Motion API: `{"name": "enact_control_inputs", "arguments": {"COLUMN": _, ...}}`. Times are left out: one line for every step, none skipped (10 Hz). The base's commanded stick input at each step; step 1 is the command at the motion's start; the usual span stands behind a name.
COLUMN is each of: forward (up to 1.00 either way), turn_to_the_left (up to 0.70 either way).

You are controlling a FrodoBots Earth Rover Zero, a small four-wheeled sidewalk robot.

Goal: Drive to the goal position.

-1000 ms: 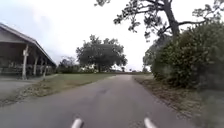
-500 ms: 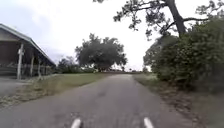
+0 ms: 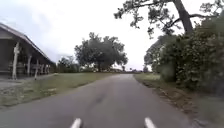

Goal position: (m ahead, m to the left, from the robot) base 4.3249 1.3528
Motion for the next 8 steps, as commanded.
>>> {"name": "enact_control_inputs", "arguments": {"forward": 0.80, "turn_to_the_left": 0.03}}
{"name": "enact_control_inputs", "arguments": {"forward": 0.80, "turn_to_the_left": 0.03}}
{"name": "enact_control_inputs", "arguments": {"forward": 0.80, "turn_to_the_left": 0.03}}
{"name": "enact_control_inputs", "arguments": {"forward": 0.80, "turn_to_the_left": 0.03}}
{"name": "enact_control_inputs", "arguments": {"forward": 0.80, "turn_to_the_left": 0.03}}
{"name": "enact_control_inputs", "arguments": {"forward": 0.80, "turn_to_the_left": 0.03}}
{"name": "enact_control_inputs", "arguments": {"forward": 0.80, "turn_to_the_left": 0.03}}
{"name": "enact_control_inputs", "arguments": {"forward": 0.80, "turn_to_the_left": 0.03}}
